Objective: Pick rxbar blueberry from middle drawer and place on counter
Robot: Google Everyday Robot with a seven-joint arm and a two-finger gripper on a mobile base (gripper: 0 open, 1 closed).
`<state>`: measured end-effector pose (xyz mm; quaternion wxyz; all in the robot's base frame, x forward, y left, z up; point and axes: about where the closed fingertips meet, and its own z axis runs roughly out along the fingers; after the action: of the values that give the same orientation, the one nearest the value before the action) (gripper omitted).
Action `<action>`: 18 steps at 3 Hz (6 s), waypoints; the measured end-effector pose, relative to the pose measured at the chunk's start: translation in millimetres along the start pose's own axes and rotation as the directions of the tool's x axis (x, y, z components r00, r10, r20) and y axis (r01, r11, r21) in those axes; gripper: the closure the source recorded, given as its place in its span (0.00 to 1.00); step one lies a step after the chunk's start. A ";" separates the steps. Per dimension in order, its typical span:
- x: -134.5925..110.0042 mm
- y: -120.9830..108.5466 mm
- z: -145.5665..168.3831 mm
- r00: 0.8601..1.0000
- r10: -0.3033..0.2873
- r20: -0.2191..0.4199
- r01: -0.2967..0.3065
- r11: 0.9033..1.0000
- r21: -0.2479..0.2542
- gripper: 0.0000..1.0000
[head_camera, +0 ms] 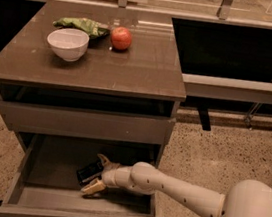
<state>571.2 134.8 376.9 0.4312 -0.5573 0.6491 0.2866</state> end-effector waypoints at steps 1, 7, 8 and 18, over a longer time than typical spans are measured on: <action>3.1 -2.6 -1.2 0.999 0.032 -0.012 -0.032 0.999 -0.021 0.11; 15.7 -7.9 24.7 0.997 0.064 -0.048 -0.069 0.991 -0.115 0.83; -15.0 -11.0 1.0 0.997 -0.050 0.062 0.054 0.996 -0.070 1.00; -450.6 3.6 -259.6 0.493 -0.868 0.061 0.867 0.496 0.050 1.00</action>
Offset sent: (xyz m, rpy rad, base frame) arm 0.0192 -0.0109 -0.0035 -0.0267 0.0995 0.0145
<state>508.4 128.8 893.1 0.5451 -0.7935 0.2662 0.0489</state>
